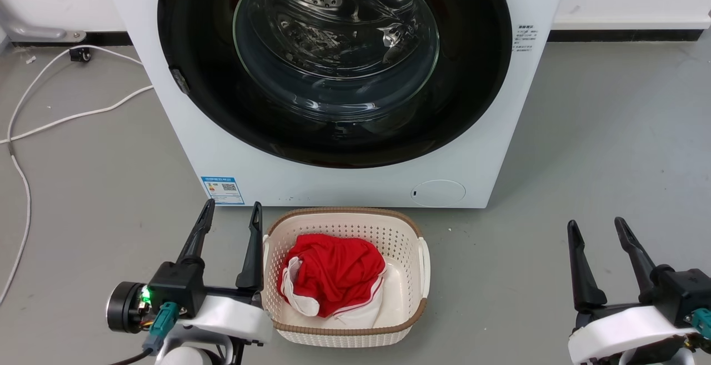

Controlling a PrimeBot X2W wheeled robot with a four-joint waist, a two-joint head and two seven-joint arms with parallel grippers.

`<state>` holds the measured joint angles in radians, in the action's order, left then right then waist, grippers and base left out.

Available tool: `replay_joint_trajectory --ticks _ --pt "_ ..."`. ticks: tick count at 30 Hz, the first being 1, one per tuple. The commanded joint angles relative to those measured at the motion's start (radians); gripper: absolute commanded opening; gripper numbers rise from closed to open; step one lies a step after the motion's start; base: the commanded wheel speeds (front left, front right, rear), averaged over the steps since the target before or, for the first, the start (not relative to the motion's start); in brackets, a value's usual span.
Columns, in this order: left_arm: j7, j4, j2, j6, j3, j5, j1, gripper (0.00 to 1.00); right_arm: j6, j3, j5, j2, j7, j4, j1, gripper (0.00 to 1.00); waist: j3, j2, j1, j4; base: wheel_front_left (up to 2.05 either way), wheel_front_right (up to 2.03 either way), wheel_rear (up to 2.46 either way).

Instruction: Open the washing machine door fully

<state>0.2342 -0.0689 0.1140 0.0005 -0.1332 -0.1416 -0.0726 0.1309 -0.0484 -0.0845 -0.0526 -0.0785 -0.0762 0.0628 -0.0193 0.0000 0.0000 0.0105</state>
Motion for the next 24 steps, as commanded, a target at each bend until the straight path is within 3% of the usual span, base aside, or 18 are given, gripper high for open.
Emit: replay_joint_trajectory --ticks 1,24 --pt "0.008 0.001 0.001 0.003 -0.004 0.016 -0.017 1.0 0.0 0.002 0.012 0.003 -0.005 -0.009 0.009 1.0 0.0 0.0 0.0 0.0 0.0 0.0 0.0" --pt "0.032 -0.015 -0.024 -0.007 0.016 0.076 -0.011 1.0 0.0 -0.001 0.056 0.004 -0.026 0.004 0.012 1.0 -0.012 0.0 0.0 0.0 0.0 0.0 0.0"
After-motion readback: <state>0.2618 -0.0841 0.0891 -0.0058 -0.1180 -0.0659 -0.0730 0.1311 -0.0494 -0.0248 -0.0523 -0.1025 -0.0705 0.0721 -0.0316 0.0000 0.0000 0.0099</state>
